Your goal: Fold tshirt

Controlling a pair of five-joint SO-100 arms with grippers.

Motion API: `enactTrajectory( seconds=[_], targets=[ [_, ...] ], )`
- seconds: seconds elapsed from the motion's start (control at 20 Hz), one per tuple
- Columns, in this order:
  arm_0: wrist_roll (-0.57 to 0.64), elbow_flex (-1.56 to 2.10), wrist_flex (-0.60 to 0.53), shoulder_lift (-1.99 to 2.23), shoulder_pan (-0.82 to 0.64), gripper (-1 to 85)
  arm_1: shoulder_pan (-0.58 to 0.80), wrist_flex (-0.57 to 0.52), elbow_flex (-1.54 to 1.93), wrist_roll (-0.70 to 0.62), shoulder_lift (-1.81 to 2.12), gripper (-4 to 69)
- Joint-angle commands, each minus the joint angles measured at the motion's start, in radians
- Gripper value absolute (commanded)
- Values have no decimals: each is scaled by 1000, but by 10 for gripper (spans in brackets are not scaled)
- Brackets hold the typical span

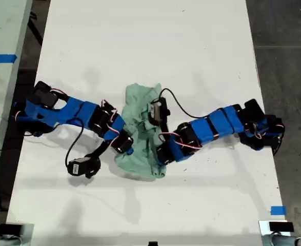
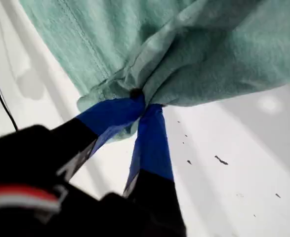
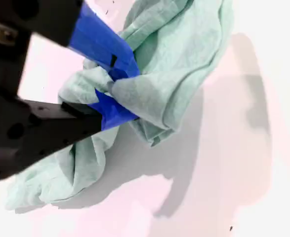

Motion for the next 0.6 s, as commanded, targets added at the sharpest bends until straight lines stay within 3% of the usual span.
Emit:
enactTrajectory(
  seconds=[0.0,0.25,0.55],
  targets=[
    [8,-61,-17,95,8,0,2,3,-63,-14,101,-21],
    [74,-34,71,201,-186,0,198,37,6,-97,238,-21],
    [314,-17,129,222,-534,0,561,58,94,-342,367,-21]
  ],
)
